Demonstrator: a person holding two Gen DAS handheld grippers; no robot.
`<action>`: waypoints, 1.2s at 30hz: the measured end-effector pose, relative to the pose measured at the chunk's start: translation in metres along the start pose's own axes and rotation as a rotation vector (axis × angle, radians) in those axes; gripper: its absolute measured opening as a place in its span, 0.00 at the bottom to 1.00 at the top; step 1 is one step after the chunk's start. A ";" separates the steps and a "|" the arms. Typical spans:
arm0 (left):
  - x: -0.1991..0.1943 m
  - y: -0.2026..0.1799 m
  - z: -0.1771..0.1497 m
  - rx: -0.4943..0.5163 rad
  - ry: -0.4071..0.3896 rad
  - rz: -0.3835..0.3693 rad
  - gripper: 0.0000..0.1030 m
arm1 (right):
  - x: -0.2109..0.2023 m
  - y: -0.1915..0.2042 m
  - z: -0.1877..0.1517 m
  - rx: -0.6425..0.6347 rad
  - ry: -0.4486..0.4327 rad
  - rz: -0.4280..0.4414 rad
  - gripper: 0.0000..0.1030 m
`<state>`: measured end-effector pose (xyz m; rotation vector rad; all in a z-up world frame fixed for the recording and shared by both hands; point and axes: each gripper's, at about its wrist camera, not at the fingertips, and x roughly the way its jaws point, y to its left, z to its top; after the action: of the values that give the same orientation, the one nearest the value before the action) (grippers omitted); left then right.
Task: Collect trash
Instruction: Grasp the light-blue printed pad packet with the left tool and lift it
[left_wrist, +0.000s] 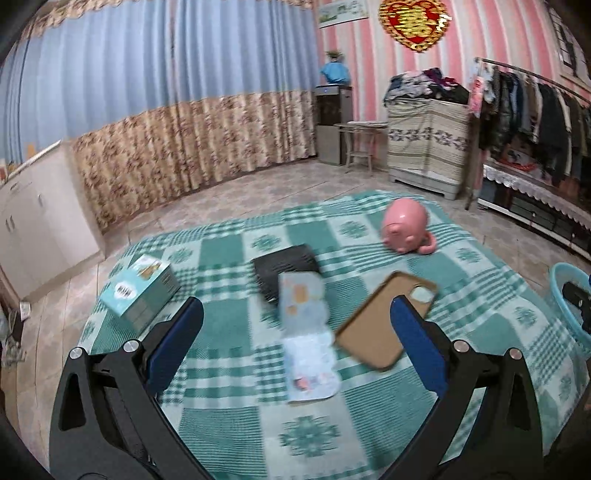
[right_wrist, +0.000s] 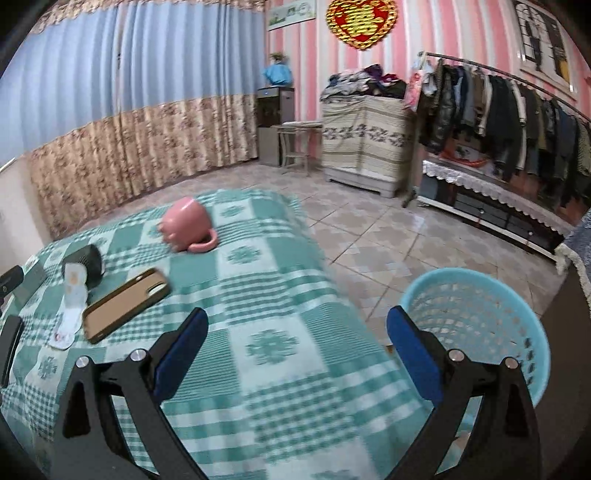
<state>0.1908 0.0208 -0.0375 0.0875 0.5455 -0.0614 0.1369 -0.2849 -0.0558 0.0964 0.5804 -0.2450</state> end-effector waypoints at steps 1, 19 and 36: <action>0.004 0.007 -0.003 -0.015 0.008 0.005 0.95 | 0.002 0.005 -0.002 -0.004 0.007 0.007 0.93; 0.088 0.013 -0.024 -0.060 0.197 -0.011 0.95 | 0.041 0.036 -0.023 -0.084 0.061 0.006 0.93; 0.130 -0.021 -0.022 0.060 0.317 -0.018 0.50 | 0.051 0.037 -0.028 -0.074 0.097 0.024 0.93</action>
<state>0.2889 -0.0025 -0.1255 0.1521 0.8613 -0.0820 0.1722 -0.2547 -0.1065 0.0443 0.6831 -0.1958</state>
